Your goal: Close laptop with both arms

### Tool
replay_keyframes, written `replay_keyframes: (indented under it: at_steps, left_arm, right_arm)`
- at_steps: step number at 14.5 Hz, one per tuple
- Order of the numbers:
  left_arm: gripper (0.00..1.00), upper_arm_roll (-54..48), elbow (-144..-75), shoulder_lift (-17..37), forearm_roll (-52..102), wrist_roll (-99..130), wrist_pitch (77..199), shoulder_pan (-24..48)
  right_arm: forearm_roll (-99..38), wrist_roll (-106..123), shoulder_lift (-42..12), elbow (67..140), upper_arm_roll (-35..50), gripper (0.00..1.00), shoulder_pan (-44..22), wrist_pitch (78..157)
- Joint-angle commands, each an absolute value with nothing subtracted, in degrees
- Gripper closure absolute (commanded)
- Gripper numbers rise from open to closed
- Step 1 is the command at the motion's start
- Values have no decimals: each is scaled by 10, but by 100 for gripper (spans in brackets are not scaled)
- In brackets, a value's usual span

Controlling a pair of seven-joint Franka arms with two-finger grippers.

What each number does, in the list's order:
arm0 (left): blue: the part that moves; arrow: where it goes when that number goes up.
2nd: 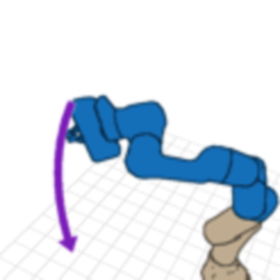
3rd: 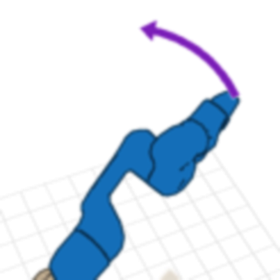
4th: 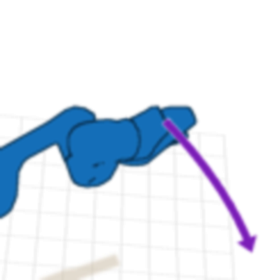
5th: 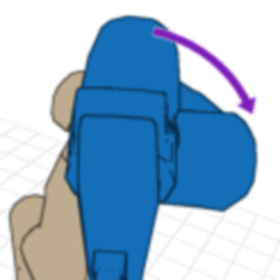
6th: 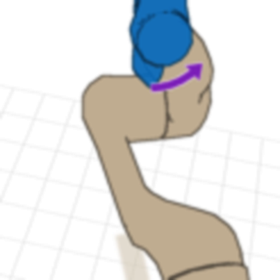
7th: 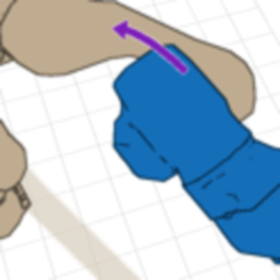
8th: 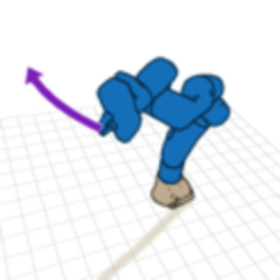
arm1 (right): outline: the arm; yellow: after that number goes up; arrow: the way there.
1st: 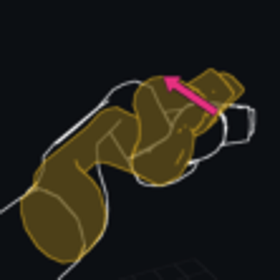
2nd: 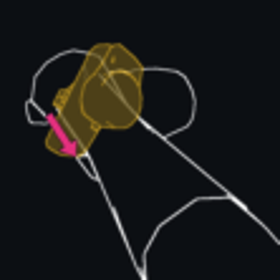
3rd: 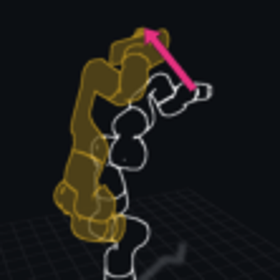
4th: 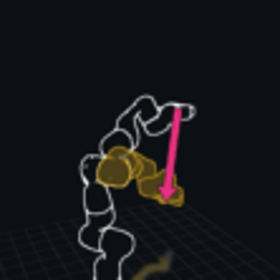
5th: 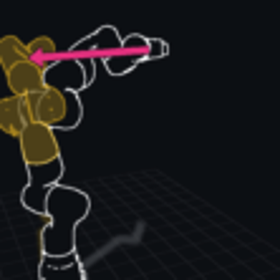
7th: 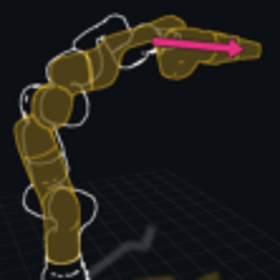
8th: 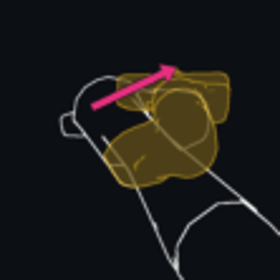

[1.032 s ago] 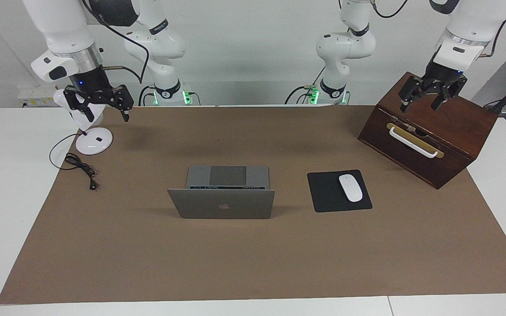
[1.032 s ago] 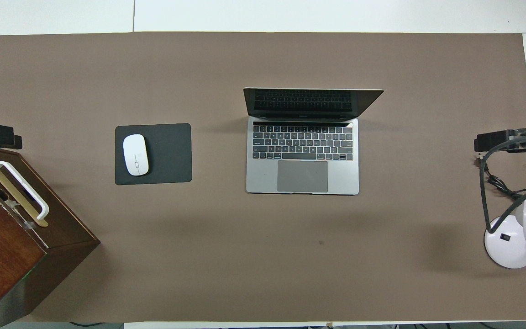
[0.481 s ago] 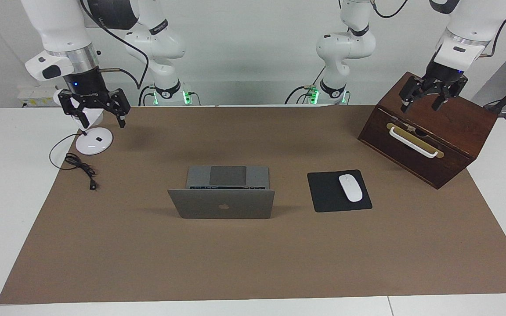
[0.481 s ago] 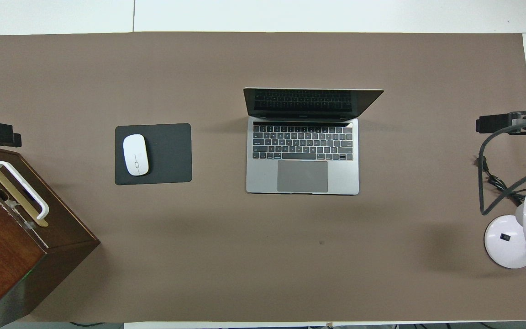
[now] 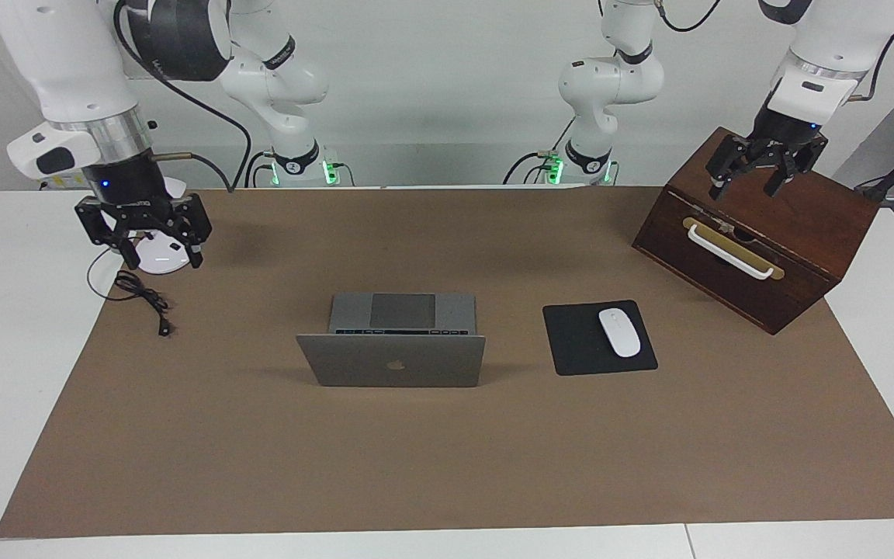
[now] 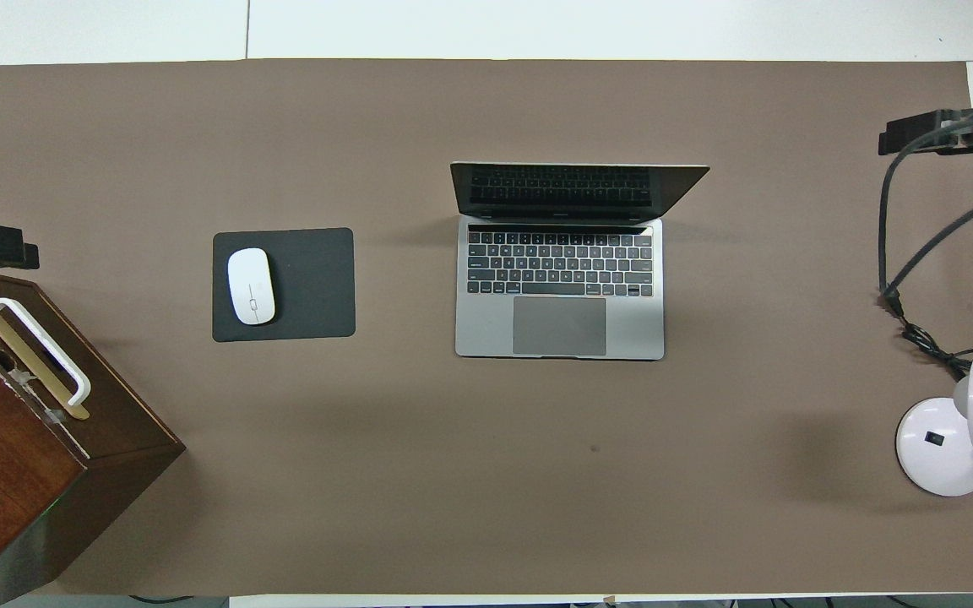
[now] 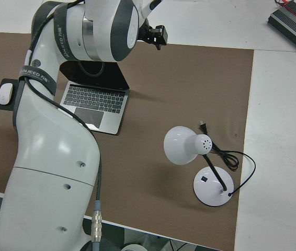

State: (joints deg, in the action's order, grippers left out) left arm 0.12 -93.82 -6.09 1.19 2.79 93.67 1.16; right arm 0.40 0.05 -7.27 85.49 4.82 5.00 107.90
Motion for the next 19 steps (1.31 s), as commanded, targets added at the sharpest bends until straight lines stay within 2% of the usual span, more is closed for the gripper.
replay_keyframes:
  at_steps: [1,4,5,6,8,9,13,19]
  left_arm:
    - [42,-1,-947,-68,13,39,951,6]
    - [96,-1,-948,-68,13,40,962,6]
    - [100,-1,-947,-68,13,38,963,5]
    - [100,-1,-948,-68,13,34,967,6]
    - [100,-1,-948,-65,13,33,988,6]
    - [100,-1,-948,-65,13,33,996,7]
    - [100,-2,-961,-66,12,31,1037,17]
    - [100,-7,-1027,-86,14,18,1124,47]
  right_arm:
    - [12,-10,-135,775,54,19,51,1071]
    - [17,-9,-184,727,55,35,47,1073]
    - [18,-9,-199,710,56,47,36,1072]
    - [18,-9,-212,694,56,64,33,1072]
    - [20,-10,-231,676,56,91,30,1074]
    - [20,-10,-242,669,56,100,29,1075]
    - [35,-10,-282,625,56,100,10,1086]
    - [40,-54,-338,569,51,100,-53,1117]
